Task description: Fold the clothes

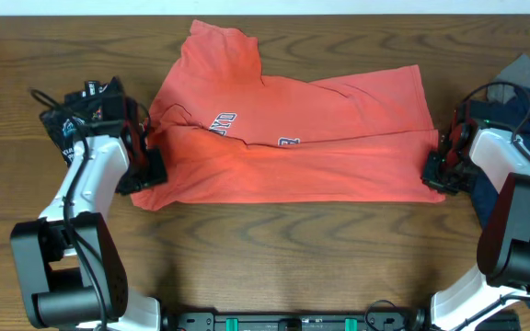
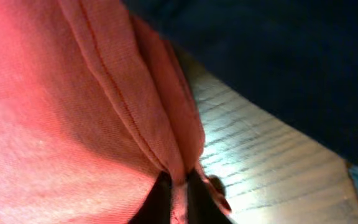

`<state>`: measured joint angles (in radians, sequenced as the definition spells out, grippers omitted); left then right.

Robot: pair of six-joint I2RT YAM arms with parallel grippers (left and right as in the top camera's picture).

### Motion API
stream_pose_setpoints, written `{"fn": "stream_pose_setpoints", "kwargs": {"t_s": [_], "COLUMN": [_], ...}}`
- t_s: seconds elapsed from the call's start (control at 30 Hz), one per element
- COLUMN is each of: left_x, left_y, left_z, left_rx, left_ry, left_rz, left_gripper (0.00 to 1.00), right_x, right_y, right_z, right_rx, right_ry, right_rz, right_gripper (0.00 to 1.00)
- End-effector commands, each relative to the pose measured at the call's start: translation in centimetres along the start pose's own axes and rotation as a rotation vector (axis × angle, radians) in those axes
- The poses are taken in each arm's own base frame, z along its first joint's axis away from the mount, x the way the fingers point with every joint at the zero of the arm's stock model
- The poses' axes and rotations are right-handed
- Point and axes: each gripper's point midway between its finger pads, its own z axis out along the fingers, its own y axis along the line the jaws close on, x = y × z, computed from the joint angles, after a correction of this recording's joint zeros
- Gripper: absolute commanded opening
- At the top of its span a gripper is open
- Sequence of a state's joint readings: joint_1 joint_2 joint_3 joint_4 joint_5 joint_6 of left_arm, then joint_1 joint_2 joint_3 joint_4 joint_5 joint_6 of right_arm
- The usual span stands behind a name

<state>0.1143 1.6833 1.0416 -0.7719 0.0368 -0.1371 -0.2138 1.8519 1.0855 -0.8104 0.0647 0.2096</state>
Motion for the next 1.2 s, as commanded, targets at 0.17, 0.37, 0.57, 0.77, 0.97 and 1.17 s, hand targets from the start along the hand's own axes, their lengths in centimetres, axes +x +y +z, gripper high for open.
{"fn": "stream_pose_setpoints", "kwargs": {"t_s": [0.17,0.37,0.57,0.77,0.97,1.17], "left_x": [1.2,1.6,1.6,2.2,1.2,-4.1], "left_y": [0.3,0.5,2.8,4.8,3.9,2.1], "left_z": [1.8,1.9,1.8,1.6,0.7,-2.3], "left_rx": [-0.011,-0.015,-0.132,-0.176,-0.114,0.000], "left_ry": [0.001,0.018,0.010,0.034,-0.002,-0.228], "left_rz": [0.003,0.004,-0.018,-0.116,-0.128,-0.134], "left_gripper": [0.31,0.06,0.06,0.06,0.06,0.62], "right_x": [1.6,1.6,1.8,1.9,1.9,1.9], "right_y": [-3.0,-3.7,-4.5,-5.3,-5.1,-4.7], "right_z": [1.6,1.6,1.6,1.6,1.6,1.7], "right_rx": [0.154,0.153,0.182,0.188,0.181,0.158], "right_ry": [0.048,0.053,0.058,0.067,0.069,0.068], "right_rz": [0.066,0.092,0.099,0.120,0.120,0.123], "right_gripper": [0.01,0.01,0.01,0.01,0.02,0.05]}}
